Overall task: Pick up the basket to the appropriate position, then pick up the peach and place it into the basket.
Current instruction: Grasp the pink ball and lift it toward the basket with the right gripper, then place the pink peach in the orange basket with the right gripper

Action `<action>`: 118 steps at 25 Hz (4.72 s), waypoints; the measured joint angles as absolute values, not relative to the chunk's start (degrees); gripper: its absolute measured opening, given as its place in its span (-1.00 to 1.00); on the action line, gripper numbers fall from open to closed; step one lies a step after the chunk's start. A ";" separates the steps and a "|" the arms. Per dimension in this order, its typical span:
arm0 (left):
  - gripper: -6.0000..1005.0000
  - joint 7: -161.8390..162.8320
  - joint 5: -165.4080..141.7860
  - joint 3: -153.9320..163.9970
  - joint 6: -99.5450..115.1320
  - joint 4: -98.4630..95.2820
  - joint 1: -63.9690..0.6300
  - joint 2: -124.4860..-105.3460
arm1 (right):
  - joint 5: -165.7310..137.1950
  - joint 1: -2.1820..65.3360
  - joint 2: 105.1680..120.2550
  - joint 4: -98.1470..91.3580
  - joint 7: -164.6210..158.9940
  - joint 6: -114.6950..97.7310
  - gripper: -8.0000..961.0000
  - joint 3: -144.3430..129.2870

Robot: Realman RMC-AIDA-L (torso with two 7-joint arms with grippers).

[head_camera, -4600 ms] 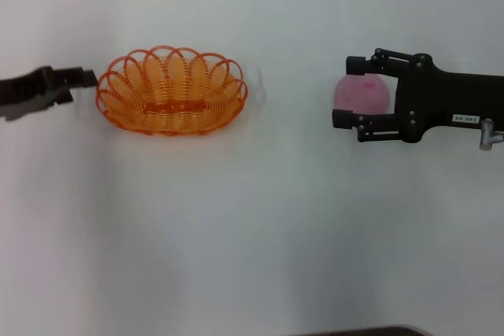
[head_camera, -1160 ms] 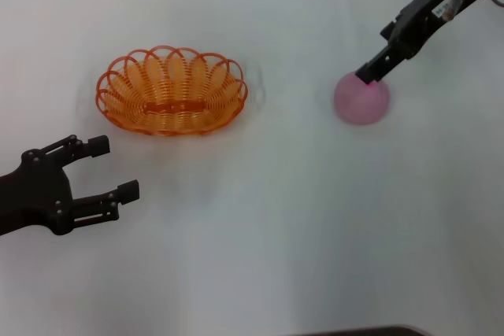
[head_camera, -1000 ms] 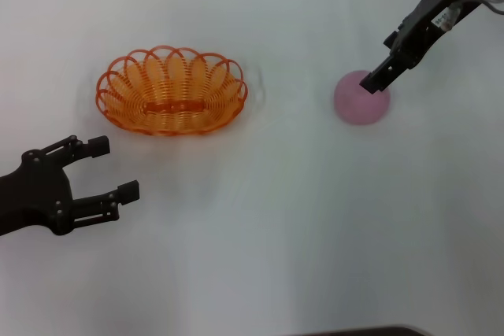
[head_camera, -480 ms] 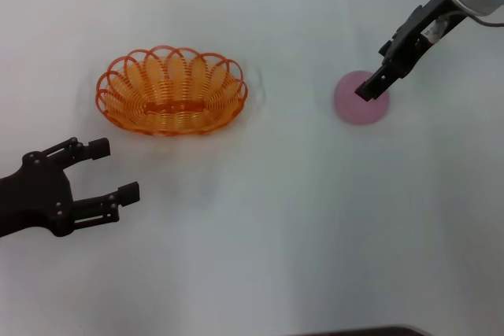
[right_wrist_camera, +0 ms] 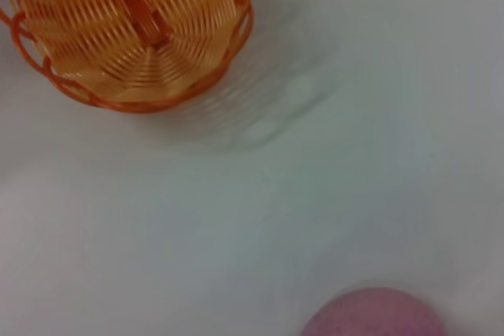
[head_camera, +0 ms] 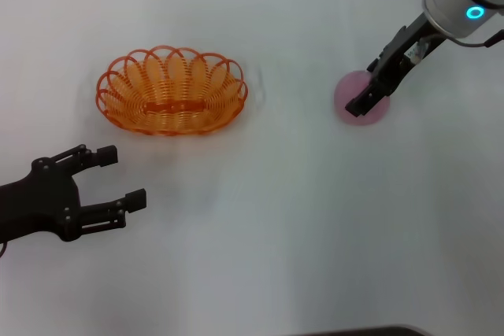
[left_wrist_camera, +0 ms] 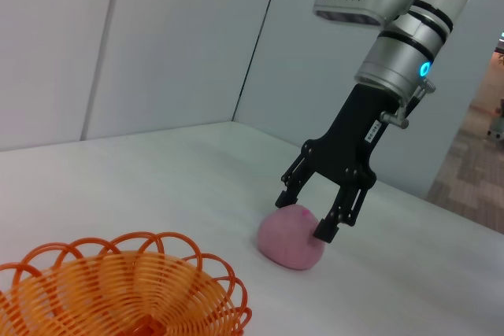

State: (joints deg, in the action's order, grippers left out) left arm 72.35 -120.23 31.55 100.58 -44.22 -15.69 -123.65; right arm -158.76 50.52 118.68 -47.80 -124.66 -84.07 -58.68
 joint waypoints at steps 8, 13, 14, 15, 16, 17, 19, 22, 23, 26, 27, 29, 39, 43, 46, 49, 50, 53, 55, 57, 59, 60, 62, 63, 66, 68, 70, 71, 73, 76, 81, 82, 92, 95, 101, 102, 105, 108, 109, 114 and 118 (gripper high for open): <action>0.81 72.34 -120.24 31.55 100.59 -44.20 -15.73 -123.66 | -158.76 50.54 118.65 -46.94 -124.64 -83.82 0.84 -59.07; 0.81 72.33 -120.24 31.55 100.89 -44.20 -15.81 -123.66 | -158.80 50.54 118.65 -46.88 -124.65 -83.79 0.80 -59.44; 0.81 72.33 -120.24 31.55 100.91 -44.20 -15.82 -123.66 | -158.81 50.54 118.65 -46.88 -124.65 -83.79 0.79 -59.59; 0.81 72.33 -120.24 31.55 100.92 -44.20 -15.82 -123.66 | -158.82 50.54 118.65 -46.87 -124.66 -83.81 0.78 -59.76; 0.81 72.33 -120.24 31.55 100.92 -44.20 -15.82 -123.66 | -158.81 50.56 118.65 -46.88 -124.66 -83.81 0.77 -59.79; 0.81 72.33 -120.24 31.55 100.92 -44.20 -15.82 -123.66 | -158.82 50.61 118.65 -46.88 -124.66 -83.81 0.77 -59.82; 0.81 72.33 -120.24 31.55 100.99 -44.20 -15.82 -123.66 | -158.82 50.75 118.65 -46.88 -124.67 -83.80 0.75 -59.89; 0.81 72.33 -120.24 31.62 101.09 -44.19 -15.82 -123.66 | -158.82 50.82 118.65 -46.92 -124.68 -83.78 0.72 -60.04; 0.81 72.33 -120.23 31.67 101.09 -44.12 -15.82 -123.68 | -158.82 50.85 118.67 -46.94 -124.66 -83.77 0.71 -60.14; 0.81 72.33 -120.23 31.72 101.01 -43.80 -15.89 -123.71 | -158.82 50.87 118.76 -47.01 -124.44 -83.69 0.69 -60.85; 0.81 72.33 -120.23 31.73 100.95 -43.63 -15.93 -123.71 | -158.82 50.88 118.78 -47.06 -124.38 -83.69 0.59 -61.00; 0.81 72.33 -120.23 31.73 100.82 -43.41 -16.00 -123.68 | -158.82 50.89 118.83 -47.24 -124.34 -83.67 0.41 -61.08; 0.81 72.33 -120.28 31.73 100.75 -42.79 -16.17 -123.66 | -158.82 50.97 118.83 -47.40 -124.30 -83.67 -0.30 -61.16; 0.81 72.33 -120.32 31.73 100.82 -42.80 -16.17 -123.66 | -158.82 50.98 118.82 -47.39 -124.37 -83.69 -0.48 -61.17; 0.81 72.33 -120.33 31.73 100.85 -42.80 -16.17 -123.66 | -158.82 50.98 118.83 -47.40 -124.37 -83.81 -0.58 -61.17; 0.81 72.33 -120.33 31.72 101.00 -42.80 -16.17 -123.66 | -158.82 50.98 118.79 -47.41 -124.36 -83.90 -0.65 -61.17; 0.81 72.33 -120.33 31.73 101.08 -42.80 -16.17 -123.66 | -158.81 50.98 118.76 -47.42 -124.36 -83.90 -0.67 -61.17; 0.81 72.33 -120.33 31.73 101.16 -42.81 -16.17 -123.66 | -158.81 50.98 118.74 -47.44 -124.36 -83.92 -0.72 -61.20; 0.81 72.33 -120.34 31.72 101.21 -42.81 -16.17 -123.62 | -158.81 50.98 118.74 -47.46 -124.38 -83.93 -0.75 -61.24; 0.81 72.33 -120.38 31.73 101.24 -42.80 -16.18 -123.58 | -158.81 50.98 118.74 -47.46 -124.41 -83.94 -0.78 -61.26; 0.81 72.37 -120.40 31.72 101.29 -42.80 -16.25 -123.57 | -158.81 50.98 118.73 -47.46 -124.45 -83.94 -0.81 -61.26; 0.81 72.38 -120.40 31.72 101.31 -42.80 -16.27 -123.56 | -158.81 50.98 118.73 -47.46 -124.48 -83.94 -0.83 -61.26; 0.81 72.41 -120.41 31.72 101.34 -42.80 -16.31 -123.57 | -158.82 50.98 118.74 -47.46 -124.48 -83.94 -0.85 -61.31; 0.81 72.41 -120.41 31.72 101.34 -42.81 -16.31 -123.57 | -158.81 51.00 118.74 -47.46 -124.47 -83.93 -0.85 -61.33; 0.81 72.43 -120.41 31.73 101.34 -42.81 -16.33 -123.57 | -158.81 51.02 118.78 -47.46 -124.40 -83.94 -0.86 -61.34; 0.81 72.74 -120.54 31.73 101.34 -42.90 -16.34 -123.57 | -158.58 51.03 118.79 -47.54 -124.36 -83.96 -0.86 -61.10; 0.81 73.20 -120.92 31.73 101.38 -43.04 -16.37 -123.57 | -157.73 50.92 118.78 -48.61 -124.27 -84.52 -0.86 -60.84; 0.81 73.27 -121.04 31.73 101.41 -43.08 -16.39 -123.56 | -157.08 50.71 118.79 -49.66 -124.25 -85.09 -0.86 -60.80; 0.81 73.33 -121.27 31.73 101.42 -43.14 -16.42 -123.53 | -156.17 50.32 118.79 -51.83 -124.21 -86.29 -0.87 -60.77; 0.81 73.40 -121.43 31.73 101.44 -43.15 -16.43 -123.51 | -155.04 50.10 118.82 -55.58 -124.20 -88.61 -0.87 -60.60; 0.81 73.66 -121.49 31.73 101.51 -43.14 -16.44 -123.49 | -154.32 50.92 119.30 -63.02 -124.71 -93.36 -0.87 -60.07; 0.81 73.69 -121.51 31.73 101.51 -43.14 -16.44 -123.48 | -154.15 51.24 119.40 -64.25 -124.76 -94.04 -0.87 -60.05; 0.81 74.33 -121.56 31.73 101.57 -43.19 -16.44 -123.48 | -153.65 53.87 119.85 -66.05 -125.06 -95.26 -0.87 -60.73; 0.81 74.61 -121.56 31.73 101.65 -43.24 -16.49 -123.48 | -152.84 54.00 119.98 -65.21 -124.86 -94.29 -0.87 -61.49; 0.81 74.62 -121.56 31.73 101.87 -42.96 -17.13 -123.48 | -148.96 54.83 120.06 -61.10 -124.88 -89.42 -0.87 -65.26; 0.81 74.62 -121.56 31.73 101.94 -42.94 -17.18 -123.48 | -148.35 55.26 120.04 -59.66 -124.88 -88.13 -0.87 -65.79; 0.81 74.62 -121.55 31.73 102.15 -42.92 -17.29 -123.48 | -146.63 56.68 119.94 -55.32 -124.57 -84.09 -0.87 -66.64; 0.81 74.62 -121.55 31.73 102.21 -42.90 -17.31 -123.48 | -144.89 57.65 119.93 -52.48 -123.70 -81.16 -0.87 -66.84; 0.81 74.62 -121.55 31.73 102.23 -42.89 -17.31 -123.48 | -144.30 57.97 119.96 -51.63 -123.37 -80.19 -0.87 -66.91; 0.81 74.62 -121.55 31.73 102.26 -42.80 -17.52 -123.57 | -141.26 59.68 120.05 -47.82 -121.92 -77.50 -0.87 -67.50; 0.81 74.62 -121.55 31.73 102.28 -42.78 -17.74 -123.65 | -139.00 60.92 120.17 -44.68 -121.17 -74.73 -0.87 -69.64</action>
